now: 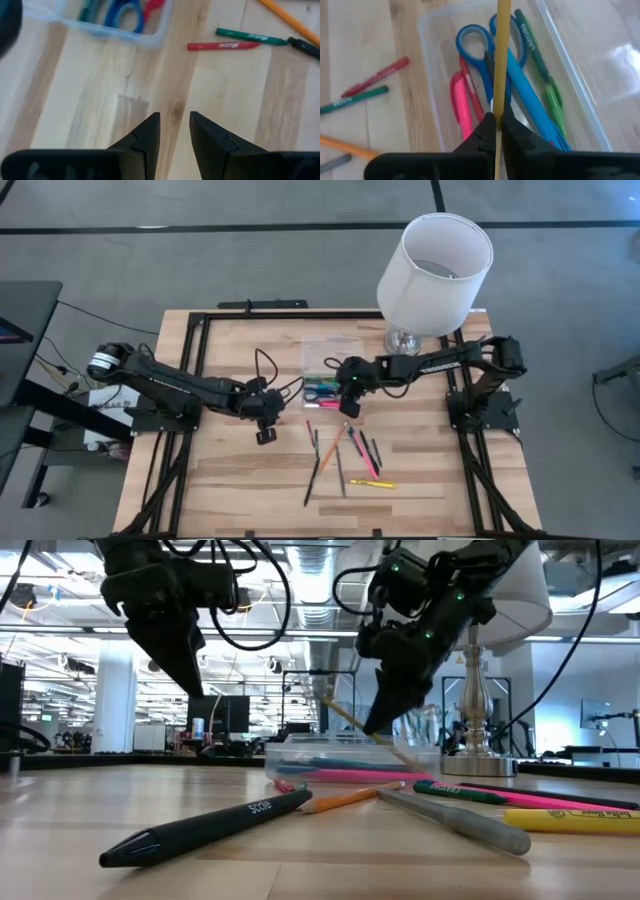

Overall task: Pick & place school supplies into a supply box
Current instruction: Put the yellow pencil into the transparent supply box, then put the red crayon into the transparent supply box

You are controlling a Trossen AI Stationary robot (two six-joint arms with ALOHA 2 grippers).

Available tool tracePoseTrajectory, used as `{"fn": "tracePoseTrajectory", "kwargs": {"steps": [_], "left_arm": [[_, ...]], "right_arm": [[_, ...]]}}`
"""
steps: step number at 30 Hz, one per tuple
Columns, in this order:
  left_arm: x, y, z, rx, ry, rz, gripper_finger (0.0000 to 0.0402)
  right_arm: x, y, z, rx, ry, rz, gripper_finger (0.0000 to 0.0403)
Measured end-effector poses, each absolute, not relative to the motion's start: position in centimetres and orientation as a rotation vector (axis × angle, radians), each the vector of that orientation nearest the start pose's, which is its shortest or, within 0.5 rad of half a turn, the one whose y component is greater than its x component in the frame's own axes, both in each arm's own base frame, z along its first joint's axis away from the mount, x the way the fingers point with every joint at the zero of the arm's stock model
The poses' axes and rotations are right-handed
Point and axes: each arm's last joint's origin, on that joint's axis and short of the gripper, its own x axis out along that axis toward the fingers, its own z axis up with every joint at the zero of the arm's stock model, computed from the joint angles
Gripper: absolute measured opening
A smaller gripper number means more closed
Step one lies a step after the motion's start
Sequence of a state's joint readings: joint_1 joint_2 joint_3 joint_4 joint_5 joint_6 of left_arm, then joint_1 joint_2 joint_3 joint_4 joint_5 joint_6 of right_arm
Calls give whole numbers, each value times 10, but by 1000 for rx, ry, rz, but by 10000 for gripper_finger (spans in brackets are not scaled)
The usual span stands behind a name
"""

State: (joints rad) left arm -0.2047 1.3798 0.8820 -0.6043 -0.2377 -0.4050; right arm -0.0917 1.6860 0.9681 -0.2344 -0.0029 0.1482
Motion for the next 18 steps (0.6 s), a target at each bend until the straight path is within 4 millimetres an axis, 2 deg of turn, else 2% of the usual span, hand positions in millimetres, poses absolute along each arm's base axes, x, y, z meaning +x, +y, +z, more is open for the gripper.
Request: {"fn": "tracePoseTrajectory", "kwargs": {"steps": [4,9,15,18], "left_arm": [[252,-46,213,-108,1041,274,101],[251,-46,214,-109,1034,278,101],[251,-46,216,-119,1023,282,101],[253,-47,218,-120,1001,266,101]], "right_arm": [[337,-31,169,176,973,-150,11],[346,-31,165,175,1021,-98,46],[353,-32,173,184,1013,-96,88],[350,-34,184,197,993,-108,101]]}}
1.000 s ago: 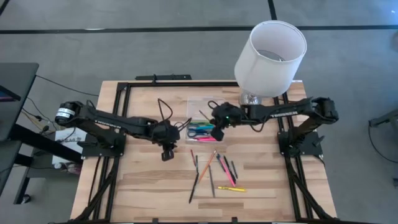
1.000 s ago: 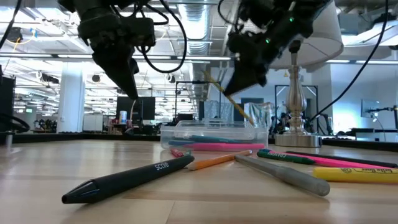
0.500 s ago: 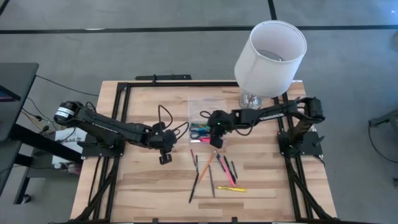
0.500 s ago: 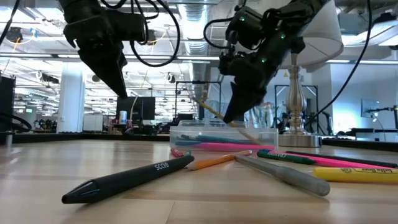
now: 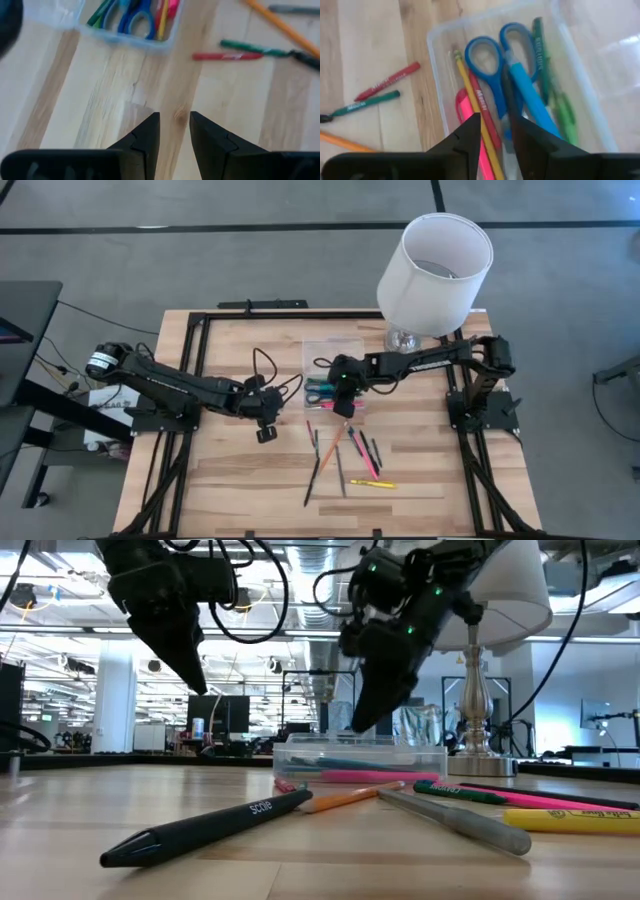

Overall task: Pick & place school supplies into a supply box
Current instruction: Put the red crayon into the transparent supply box

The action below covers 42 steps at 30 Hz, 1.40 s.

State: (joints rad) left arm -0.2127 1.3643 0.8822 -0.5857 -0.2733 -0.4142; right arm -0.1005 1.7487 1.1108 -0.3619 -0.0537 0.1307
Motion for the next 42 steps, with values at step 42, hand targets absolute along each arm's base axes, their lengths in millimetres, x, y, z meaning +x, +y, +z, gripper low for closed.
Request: {"fn": "tracePoseTrajectory", "kwargs": {"steps": [42], "left_arm": [[341,-29,136,387,919,-418,87]], "right_arm": [[180,89,244,477,861,-444,108]]}}
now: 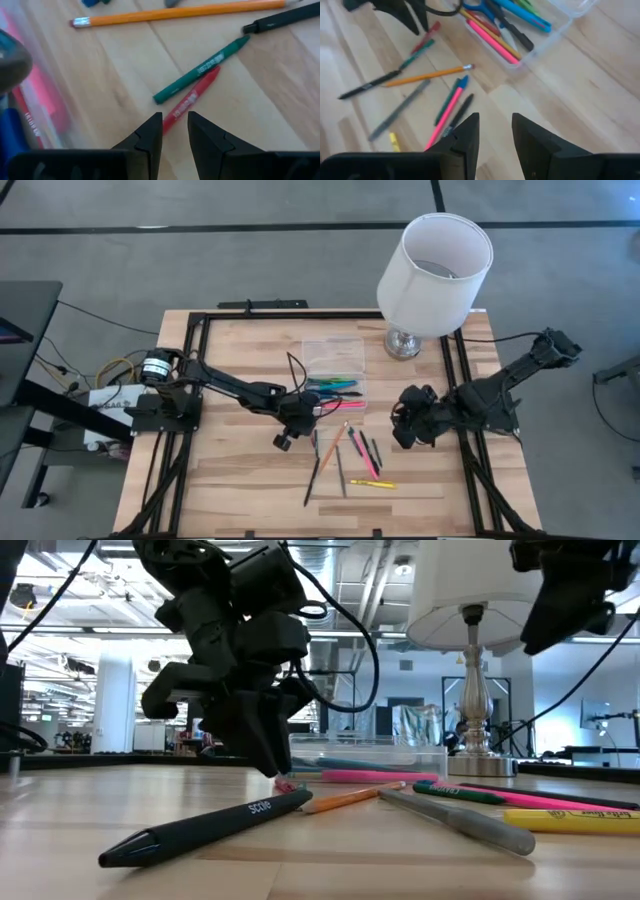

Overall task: Pick & place school supplies into a supply box
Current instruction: Put the red crayon into the transparent supply box

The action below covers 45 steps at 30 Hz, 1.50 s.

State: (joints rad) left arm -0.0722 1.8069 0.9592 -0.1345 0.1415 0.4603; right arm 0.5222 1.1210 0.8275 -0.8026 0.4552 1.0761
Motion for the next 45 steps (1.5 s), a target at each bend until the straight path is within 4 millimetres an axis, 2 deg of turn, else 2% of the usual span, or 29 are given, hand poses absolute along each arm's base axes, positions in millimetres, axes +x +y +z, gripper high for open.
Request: {"fn": "tracePoseTrajectory", "kwargs": {"steps": [5,10,18,28,34,45], "left_arm": [[344,-22,137,390,894,-399,87],[344,-21,137,419,875,-451,87],[349,-23,121,438,884,-507,86],[353,-22,118,400,941,-518,86],[348,-22,117,307,1039,-469,86],[343,-32,114,2,1159,-270,86]], "right_arm": [[179,96,242,499,850,-458,108],[178,101,240,520,852,-464,108],[176,105,240,529,837,-468,108],[176,105,240,540,835,-472,108],[176,104,239,535,841,-476,108],[174,103,238,517,861,-488,108]]}}
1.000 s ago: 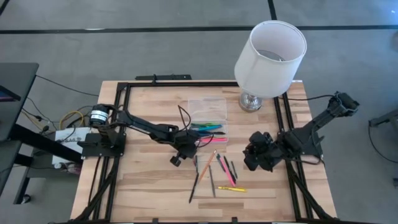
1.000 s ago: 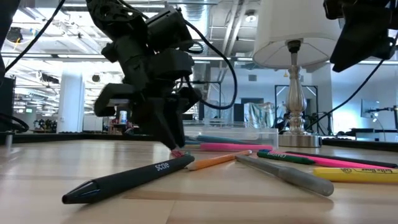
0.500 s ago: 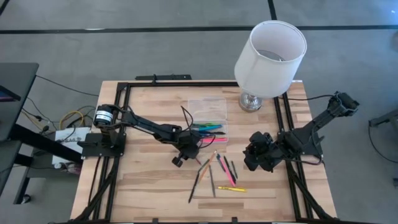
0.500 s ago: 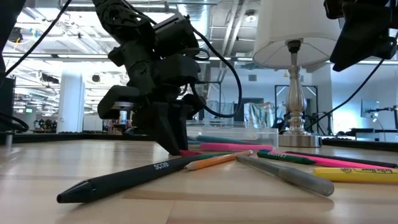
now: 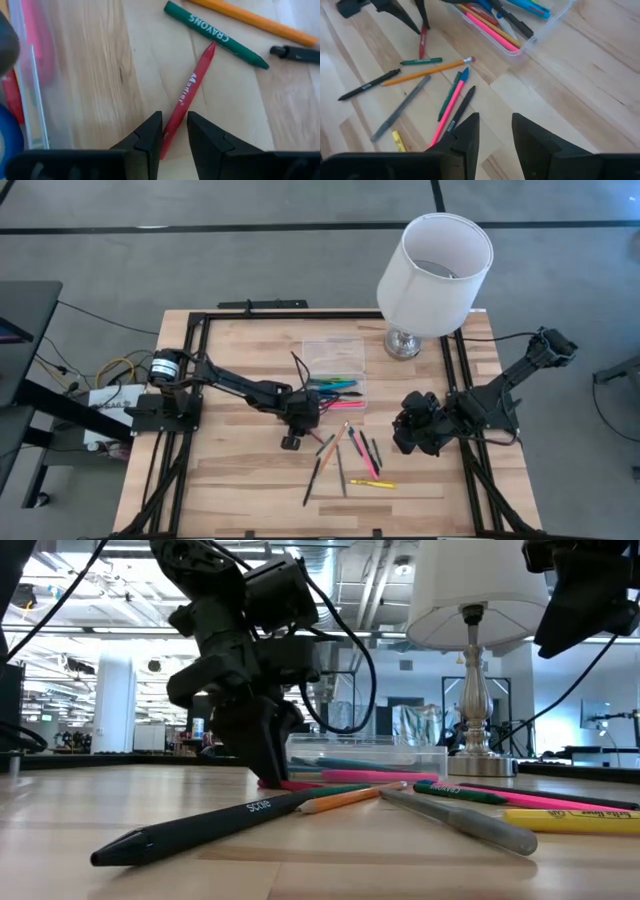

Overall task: Pick & place school supplies into a supply box
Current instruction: Put the red crayon into the transparent supply box

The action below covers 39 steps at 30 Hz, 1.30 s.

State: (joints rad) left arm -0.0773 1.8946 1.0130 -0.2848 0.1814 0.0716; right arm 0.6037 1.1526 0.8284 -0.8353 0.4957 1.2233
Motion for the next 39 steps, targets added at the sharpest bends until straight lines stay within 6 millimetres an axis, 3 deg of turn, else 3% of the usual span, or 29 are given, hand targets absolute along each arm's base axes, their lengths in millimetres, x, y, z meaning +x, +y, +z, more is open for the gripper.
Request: {"fn": "tracePoseTrajectory", "kwargs": {"steps": [5,15,24,33,39], "left_arm": [[341,-40,114,-15,1170,-232,80],[339,-48,114,14,1181,-227,12],[338,-48,117,12,1184,-209,24],[326,-41,141,5,1184,-191,10],[325,-27,167,-4,1084,-138,14]], "right_arm": [[172,102,237,499,877,-500,108],[171,101,237,489,885,-506,108],[171,101,237,489,885,-506,108],[171,100,237,485,888,-514,108],[171,100,237,478,876,-522,108]]}}
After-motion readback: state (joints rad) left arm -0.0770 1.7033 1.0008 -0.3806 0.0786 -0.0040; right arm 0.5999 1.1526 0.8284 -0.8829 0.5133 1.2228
